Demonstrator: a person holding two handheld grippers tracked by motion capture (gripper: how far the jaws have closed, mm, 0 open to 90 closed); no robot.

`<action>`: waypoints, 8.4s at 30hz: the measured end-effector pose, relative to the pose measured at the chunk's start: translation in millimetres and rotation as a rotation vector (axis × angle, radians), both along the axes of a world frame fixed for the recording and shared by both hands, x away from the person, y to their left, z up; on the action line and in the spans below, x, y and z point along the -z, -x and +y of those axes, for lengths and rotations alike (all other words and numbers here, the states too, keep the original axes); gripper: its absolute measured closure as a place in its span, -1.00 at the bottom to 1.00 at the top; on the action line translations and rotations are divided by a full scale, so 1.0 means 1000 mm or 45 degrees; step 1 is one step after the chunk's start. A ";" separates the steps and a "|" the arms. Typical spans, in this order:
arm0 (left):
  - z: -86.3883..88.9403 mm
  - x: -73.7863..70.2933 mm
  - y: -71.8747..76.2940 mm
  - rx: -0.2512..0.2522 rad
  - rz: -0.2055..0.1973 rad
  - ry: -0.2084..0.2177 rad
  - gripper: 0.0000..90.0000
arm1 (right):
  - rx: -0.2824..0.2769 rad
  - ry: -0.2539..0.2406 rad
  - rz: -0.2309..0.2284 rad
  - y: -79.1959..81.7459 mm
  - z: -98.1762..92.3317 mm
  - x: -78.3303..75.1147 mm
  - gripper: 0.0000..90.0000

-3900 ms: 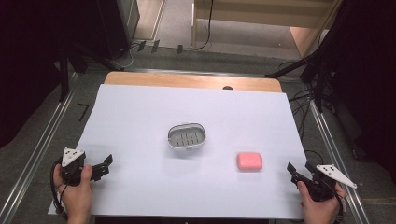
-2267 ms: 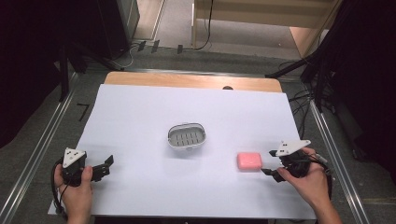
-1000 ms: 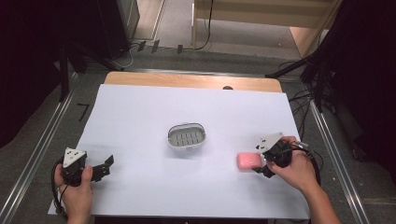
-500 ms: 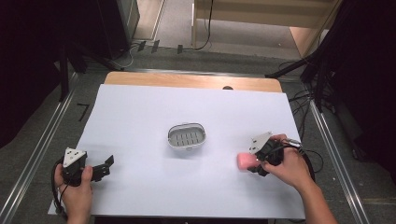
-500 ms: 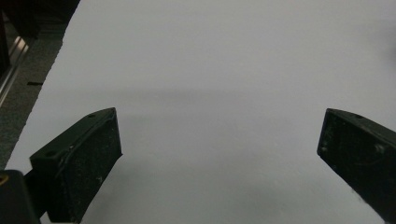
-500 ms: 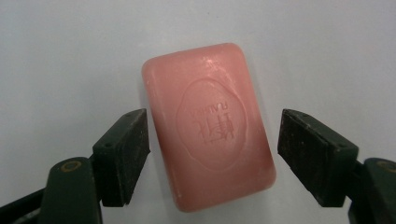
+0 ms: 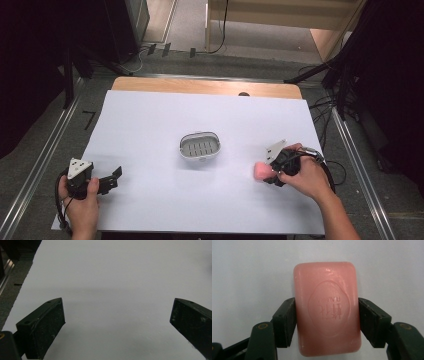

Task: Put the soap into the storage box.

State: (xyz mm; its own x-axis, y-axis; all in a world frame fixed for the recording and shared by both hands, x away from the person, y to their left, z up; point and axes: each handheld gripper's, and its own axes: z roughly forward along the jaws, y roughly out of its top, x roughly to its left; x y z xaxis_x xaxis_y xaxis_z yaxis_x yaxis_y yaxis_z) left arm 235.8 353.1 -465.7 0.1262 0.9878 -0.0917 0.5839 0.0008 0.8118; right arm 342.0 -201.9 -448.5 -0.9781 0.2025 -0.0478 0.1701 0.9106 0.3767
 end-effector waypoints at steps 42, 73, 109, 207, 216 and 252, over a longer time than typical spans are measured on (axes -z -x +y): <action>0.000 0.000 0.000 -0.007 0.006 0.002 -0.99 | -0.030 -0.018 0.002 -0.009 0.023 -0.025 -0.13; 0.000 -0.001 0.002 0.011 -0.027 0.000 -0.99 | -0.199 -0.053 -0.031 -0.034 0.087 -0.056 -0.13; -0.006 -0.002 0.004 0.075 -0.193 -0.016 -0.99 | -0.366 -0.039 -0.028 -0.061 0.168 -0.080 -0.13; -0.009 -0.002 0.001 0.085 -0.161 -0.037 -0.99 | 0.209 -0.298 -0.027 -0.024 0.040 -0.018 -0.71; -0.009 -0.002 0.001 0.088 -0.162 -0.039 -0.99 | 0.254 -0.347 -0.030 -0.008 0.018 -0.012 -0.71; -0.010 -0.002 0.002 0.094 -0.165 -0.058 -0.99 | 0.604 -0.686 -0.042 0.058 -0.101 0.030 -0.71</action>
